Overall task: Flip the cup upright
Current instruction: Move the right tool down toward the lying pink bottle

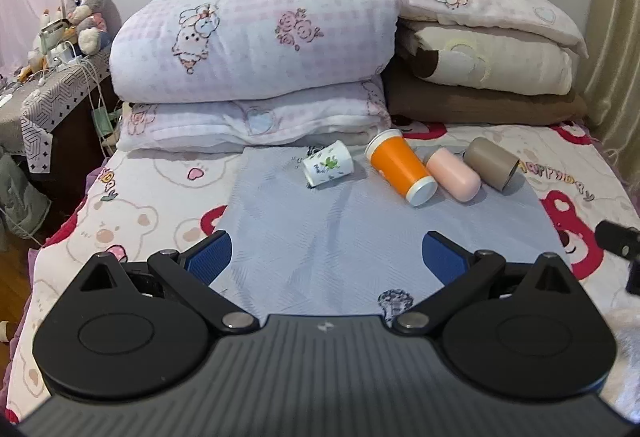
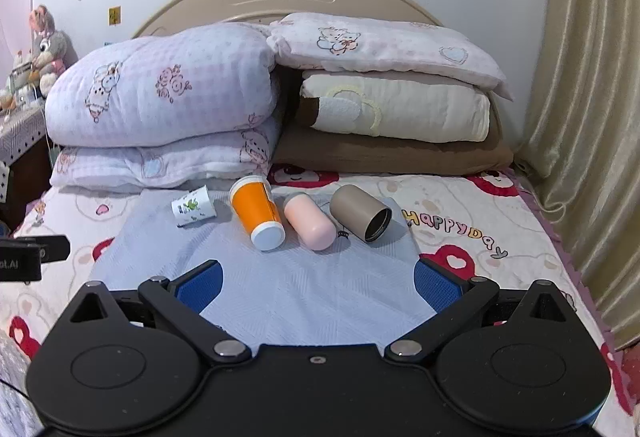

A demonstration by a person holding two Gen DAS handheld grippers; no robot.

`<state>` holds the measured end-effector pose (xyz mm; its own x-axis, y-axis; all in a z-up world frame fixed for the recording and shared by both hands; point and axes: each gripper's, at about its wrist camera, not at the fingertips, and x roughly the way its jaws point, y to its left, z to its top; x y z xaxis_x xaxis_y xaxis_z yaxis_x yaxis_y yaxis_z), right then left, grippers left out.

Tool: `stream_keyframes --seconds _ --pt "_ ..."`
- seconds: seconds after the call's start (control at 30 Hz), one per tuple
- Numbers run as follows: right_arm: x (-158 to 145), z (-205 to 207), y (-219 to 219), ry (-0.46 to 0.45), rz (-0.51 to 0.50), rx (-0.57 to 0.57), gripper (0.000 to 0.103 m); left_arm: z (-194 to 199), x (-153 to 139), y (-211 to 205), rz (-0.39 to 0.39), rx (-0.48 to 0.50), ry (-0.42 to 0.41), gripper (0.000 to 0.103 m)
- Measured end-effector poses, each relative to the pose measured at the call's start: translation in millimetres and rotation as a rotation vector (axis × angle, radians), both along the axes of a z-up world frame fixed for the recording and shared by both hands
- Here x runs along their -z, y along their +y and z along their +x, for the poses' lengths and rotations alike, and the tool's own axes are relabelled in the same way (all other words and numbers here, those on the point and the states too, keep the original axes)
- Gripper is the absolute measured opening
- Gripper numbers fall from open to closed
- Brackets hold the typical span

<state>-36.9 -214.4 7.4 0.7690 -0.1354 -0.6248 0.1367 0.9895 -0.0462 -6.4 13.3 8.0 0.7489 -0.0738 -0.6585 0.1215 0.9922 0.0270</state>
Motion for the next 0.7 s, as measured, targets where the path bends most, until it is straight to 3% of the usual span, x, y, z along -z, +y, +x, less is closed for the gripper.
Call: stream_keyframes --seconds 0.27,0.4,0.57,0.7 --pt "-15 12 -6 -0.042 -0.026 -0.036 0.103 23 -30 -32 0.033 0.115 -0.043 0.103" --pt "-17 26 -15 -0.125 -0.048 -0.140 0.103 56 -32 -46 -0.008 0.154 -0.013 0.103" --pt "-1 63 -39 -0.214 -0.034 -0.342 0.103 116 -12 -61 -0.056 0.160 0.083 0.103" --pt "24 111 -58 -0.118 0.009 -0.401 0.100 166 26 -70 -0.171 0.162 0.155 0.101"
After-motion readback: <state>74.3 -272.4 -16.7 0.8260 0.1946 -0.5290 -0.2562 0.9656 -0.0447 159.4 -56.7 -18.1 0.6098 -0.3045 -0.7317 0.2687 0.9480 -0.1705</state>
